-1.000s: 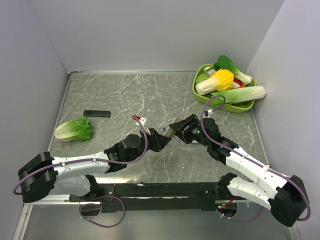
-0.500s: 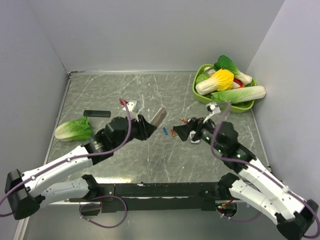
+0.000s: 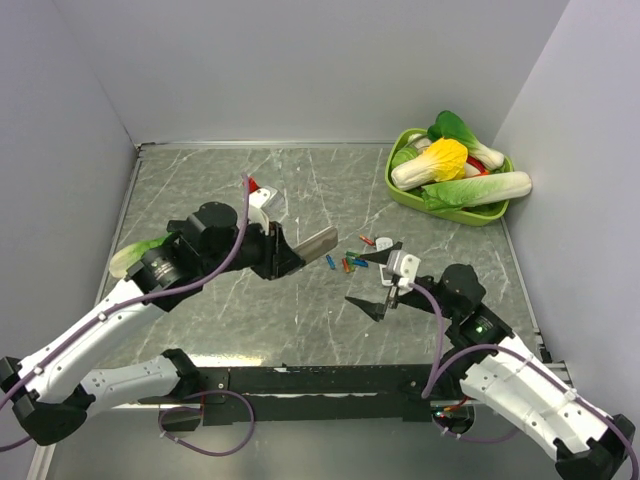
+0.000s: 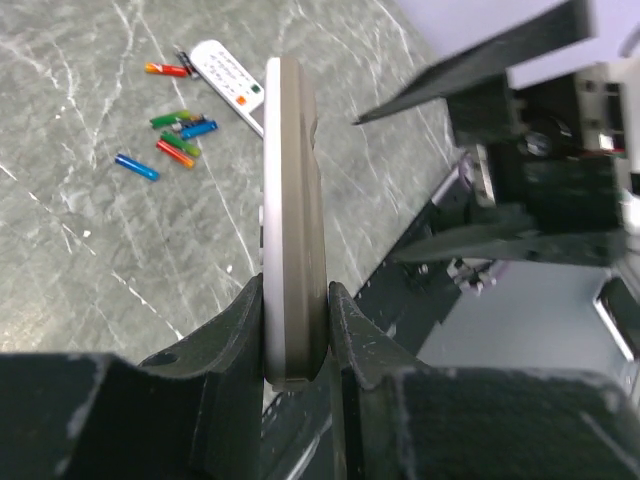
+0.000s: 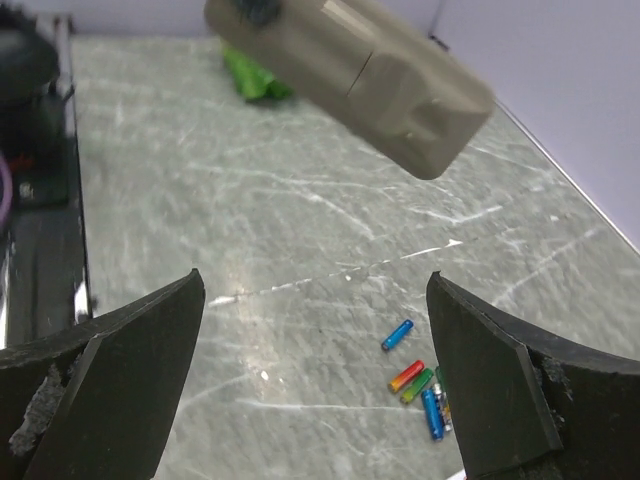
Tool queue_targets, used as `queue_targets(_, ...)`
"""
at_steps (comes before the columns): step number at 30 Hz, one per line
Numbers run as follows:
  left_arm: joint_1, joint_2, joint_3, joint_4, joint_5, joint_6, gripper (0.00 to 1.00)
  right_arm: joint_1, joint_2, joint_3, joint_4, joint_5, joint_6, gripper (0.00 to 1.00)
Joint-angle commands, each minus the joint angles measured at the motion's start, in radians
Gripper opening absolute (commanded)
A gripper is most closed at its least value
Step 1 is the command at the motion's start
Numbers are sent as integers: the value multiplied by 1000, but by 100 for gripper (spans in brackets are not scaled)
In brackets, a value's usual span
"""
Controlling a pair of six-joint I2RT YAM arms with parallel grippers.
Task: Load the batteries into the remote control
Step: Adjust the remote control.
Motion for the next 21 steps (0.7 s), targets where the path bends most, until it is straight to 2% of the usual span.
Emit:
queue_targets(1, 5, 7, 99, -138, 88, 73, 5, 20, 40, 49, 32, -109, -195, 100)
queue_targets(16, 5, 53, 138, -195, 163, 97, 4, 131, 161, 147, 6, 37, -449, 100)
queue_targets(21, 5, 56, 132, -169, 186, 89, 3, 209, 250, 185, -25, 176, -543, 100)
